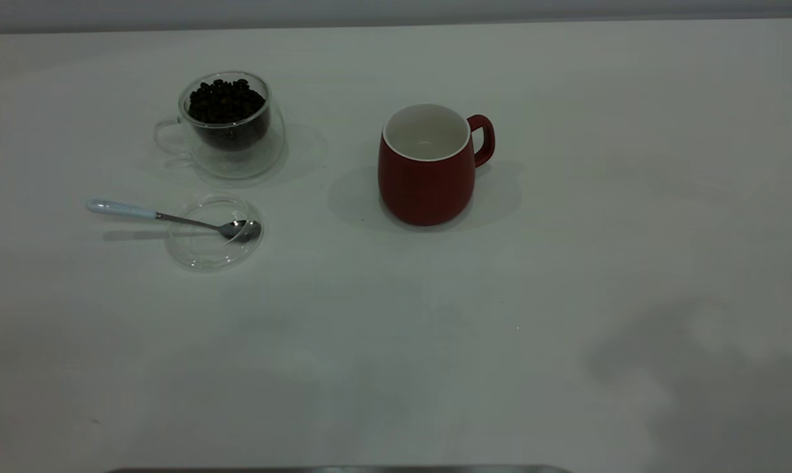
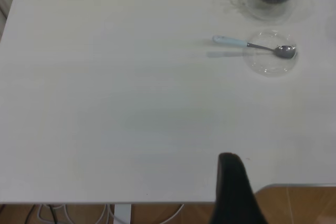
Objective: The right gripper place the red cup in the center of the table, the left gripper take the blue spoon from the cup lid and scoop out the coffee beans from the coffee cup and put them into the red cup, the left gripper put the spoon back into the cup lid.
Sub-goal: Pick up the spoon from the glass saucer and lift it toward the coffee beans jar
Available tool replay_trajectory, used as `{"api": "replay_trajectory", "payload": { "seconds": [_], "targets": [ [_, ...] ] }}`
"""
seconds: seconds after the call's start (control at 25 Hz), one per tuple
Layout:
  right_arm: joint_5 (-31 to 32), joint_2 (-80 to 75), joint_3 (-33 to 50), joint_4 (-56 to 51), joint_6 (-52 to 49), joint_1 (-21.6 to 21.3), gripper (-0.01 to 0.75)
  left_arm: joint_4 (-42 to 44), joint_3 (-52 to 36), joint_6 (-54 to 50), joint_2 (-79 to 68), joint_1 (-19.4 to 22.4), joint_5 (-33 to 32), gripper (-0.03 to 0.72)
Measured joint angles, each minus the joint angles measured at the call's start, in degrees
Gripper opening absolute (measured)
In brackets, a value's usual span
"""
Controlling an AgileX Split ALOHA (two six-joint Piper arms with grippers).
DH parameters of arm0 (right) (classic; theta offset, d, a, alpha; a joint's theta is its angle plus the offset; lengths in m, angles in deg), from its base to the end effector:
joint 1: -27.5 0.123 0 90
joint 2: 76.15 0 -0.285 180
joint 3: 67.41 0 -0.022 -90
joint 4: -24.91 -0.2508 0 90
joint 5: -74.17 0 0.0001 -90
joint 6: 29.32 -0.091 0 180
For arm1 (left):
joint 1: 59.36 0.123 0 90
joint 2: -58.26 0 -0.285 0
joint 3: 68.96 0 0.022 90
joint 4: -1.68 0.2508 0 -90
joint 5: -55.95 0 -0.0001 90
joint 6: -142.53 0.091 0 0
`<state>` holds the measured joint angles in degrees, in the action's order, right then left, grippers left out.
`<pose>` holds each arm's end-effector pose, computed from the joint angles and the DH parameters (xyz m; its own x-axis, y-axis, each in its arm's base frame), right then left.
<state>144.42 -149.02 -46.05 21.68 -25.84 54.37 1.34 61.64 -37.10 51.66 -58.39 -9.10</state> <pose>0.1691 0.0911 0.3112 -0.8393 -0.4719 -0.2700 -0.4994 0.8654 0.0399 -0.0096 -0.0007 0.2672 -0.5158 -0.0048 -0.8567 -0.0103 0.9999 0.0006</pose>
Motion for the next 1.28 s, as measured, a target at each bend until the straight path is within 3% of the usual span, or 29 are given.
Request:
{"api": "replay_trajectory", "payload": {
  "seconds": [0.12, 0.36, 0.56, 0.8, 0.96, 1.28],
  "targets": [
    [-1.25, 11.51, 8.47, 0.72, -1.16, -1.23, 0.594, 0.0, 0.0, 0.0, 0.0, 0.0, 0.0, 0.528],
    [-5.71, 38.04, 23.02, -1.04, 1.76, -12.88, 0.594, 0.34, 0.0, 0.07, 0.0, 0.0, 0.0, 0.528],
    [-5.71, 51.62, 28.24, -1.61, 2.5, -21.4, 0.592, 0.34, 0.0, 0.07, 0.0, 0.0, 0.0, 0.528],
    [-5.77, 58.74, 29.0, -1.61, 3.59, -30.11, 0.592, 0.0, 0.0, 0.07, 0.0, 0.0, 0.0, 0.528],
    [-5.77, 61.67, 29.0, -0.98, 3.7, -32.55, 0.592, 0.0, 0.0, 0.07, 0.0, 0.0, 0.0, 0.528],
    [-5.66, 65.98, 29.0, 0.81, 3.42, -33.15, 0.591, 0.0, 0.0, 0.07, 0.0, 0.0, 0.0, 0.528]
  ]
}}
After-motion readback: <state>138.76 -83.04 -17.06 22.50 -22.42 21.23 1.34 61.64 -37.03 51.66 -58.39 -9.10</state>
